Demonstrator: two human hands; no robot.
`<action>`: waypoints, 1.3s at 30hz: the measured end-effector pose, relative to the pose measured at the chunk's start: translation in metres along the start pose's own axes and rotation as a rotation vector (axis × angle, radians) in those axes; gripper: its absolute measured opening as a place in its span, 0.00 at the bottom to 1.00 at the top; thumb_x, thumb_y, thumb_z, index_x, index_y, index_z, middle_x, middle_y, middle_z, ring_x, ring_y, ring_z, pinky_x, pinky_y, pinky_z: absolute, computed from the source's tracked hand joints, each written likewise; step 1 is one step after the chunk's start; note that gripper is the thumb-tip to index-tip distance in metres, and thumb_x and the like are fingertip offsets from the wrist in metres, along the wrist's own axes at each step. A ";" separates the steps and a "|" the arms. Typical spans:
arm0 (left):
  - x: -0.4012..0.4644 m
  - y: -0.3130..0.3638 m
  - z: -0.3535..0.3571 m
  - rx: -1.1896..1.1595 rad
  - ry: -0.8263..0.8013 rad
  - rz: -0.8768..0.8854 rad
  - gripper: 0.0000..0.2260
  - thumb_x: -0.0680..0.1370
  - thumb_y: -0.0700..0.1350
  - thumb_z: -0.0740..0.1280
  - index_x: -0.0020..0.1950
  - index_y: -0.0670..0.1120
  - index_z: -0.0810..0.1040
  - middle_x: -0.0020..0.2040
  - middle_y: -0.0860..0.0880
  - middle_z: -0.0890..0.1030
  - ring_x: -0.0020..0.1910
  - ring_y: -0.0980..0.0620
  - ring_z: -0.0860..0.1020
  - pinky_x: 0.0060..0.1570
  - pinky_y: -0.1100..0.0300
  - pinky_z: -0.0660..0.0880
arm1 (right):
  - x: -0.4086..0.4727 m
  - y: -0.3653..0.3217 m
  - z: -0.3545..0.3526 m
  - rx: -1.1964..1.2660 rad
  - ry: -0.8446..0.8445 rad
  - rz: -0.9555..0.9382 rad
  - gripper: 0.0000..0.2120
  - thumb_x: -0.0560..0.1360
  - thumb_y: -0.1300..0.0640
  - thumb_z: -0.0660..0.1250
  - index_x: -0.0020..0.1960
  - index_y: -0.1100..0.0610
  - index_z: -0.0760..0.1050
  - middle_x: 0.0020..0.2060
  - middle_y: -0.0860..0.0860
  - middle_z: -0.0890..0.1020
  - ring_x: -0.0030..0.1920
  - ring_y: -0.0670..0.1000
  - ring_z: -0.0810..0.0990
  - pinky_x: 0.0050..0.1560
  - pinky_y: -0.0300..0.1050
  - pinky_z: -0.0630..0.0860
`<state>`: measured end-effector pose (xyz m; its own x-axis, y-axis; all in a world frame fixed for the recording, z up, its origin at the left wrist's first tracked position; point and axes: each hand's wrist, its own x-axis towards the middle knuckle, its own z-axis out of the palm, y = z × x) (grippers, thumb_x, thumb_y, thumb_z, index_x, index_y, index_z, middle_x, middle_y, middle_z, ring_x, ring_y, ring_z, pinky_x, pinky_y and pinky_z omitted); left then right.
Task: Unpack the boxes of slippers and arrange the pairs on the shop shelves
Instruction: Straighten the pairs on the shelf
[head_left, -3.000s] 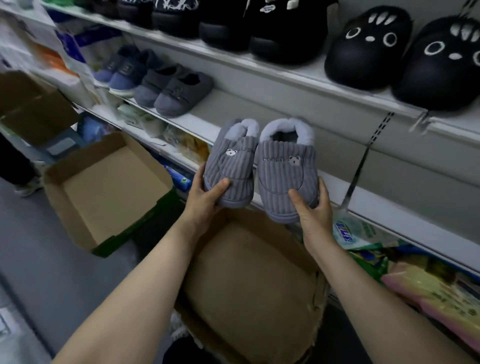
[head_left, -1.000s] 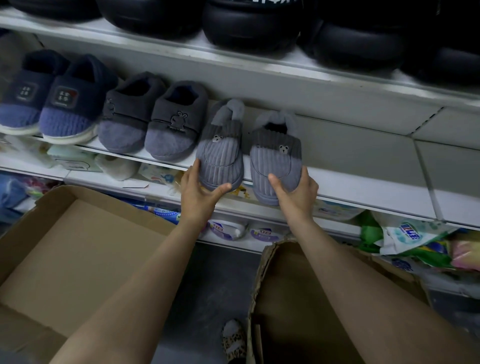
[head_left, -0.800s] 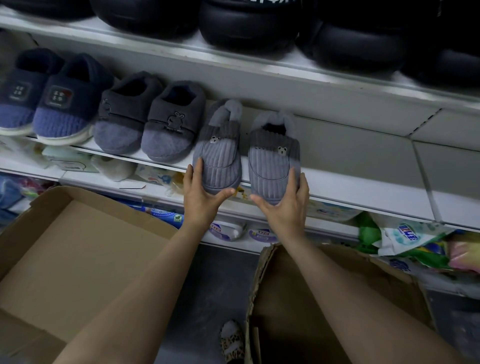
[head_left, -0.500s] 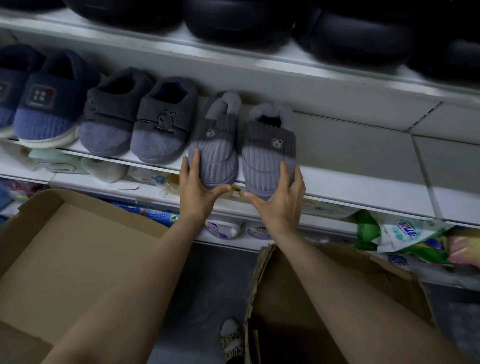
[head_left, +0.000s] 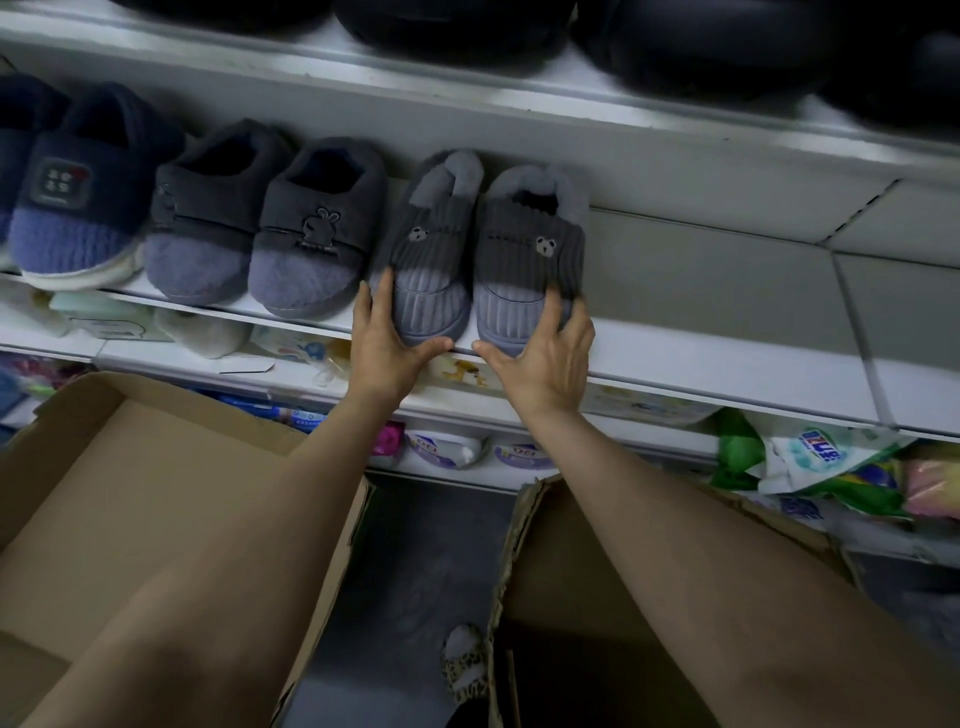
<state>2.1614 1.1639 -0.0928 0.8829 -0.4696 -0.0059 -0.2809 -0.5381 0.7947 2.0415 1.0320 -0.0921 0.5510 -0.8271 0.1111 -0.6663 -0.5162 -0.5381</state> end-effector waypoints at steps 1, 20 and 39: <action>-0.002 0.003 0.000 0.012 0.005 -0.017 0.49 0.69 0.51 0.80 0.81 0.49 0.54 0.80 0.39 0.53 0.80 0.43 0.53 0.76 0.52 0.54 | 0.000 0.002 -0.005 0.011 -0.024 -0.017 0.51 0.66 0.34 0.76 0.78 0.54 0.58 0.75 0.60 0.60 0.73 0.61 0.61 0.69 0.56 0.68; -0.237 0.289 0.094 0.249 -0.052 0.466 0.32 0.78 0.56 0.70 0.77 0.47 0.64 0.75 0.43 0.66 0.73 0.43 0.65 0.69 0.49 0.66 | -0.079 0.206 -0.355 -0.037 -0.006 -0.295 0.25 0.81 0.45 0.63 0.76 0.53 0.69 0.76 0.54 0.67 0.76 0.55 0.63 0.73 0.48 0.61; -0.487 0.594 0.348 0.129 -0.341 0.991 0.32 0.77 0.60 0.69 0.77 0.50 0.66 0.72 0.45 0.69 0.71 0.46 0.68 0.64 0.52 0.70 | -0.217 0.533 -0.690 -0.302 0.350 0.108 0.29 0.79 0.41 0.64 0.76 0.51 0.66 0.76 0.53 0.66 0.76 0.55 0.64 0.73 0.53 0.65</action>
<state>1.4336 0.8295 0.1708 0.0899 -0.9011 0.4242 -0.8741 0.1327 0.4672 1.2199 0.7825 0.1735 0.3030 -0.8780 0.3705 -0.8554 -0.4219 -0.3003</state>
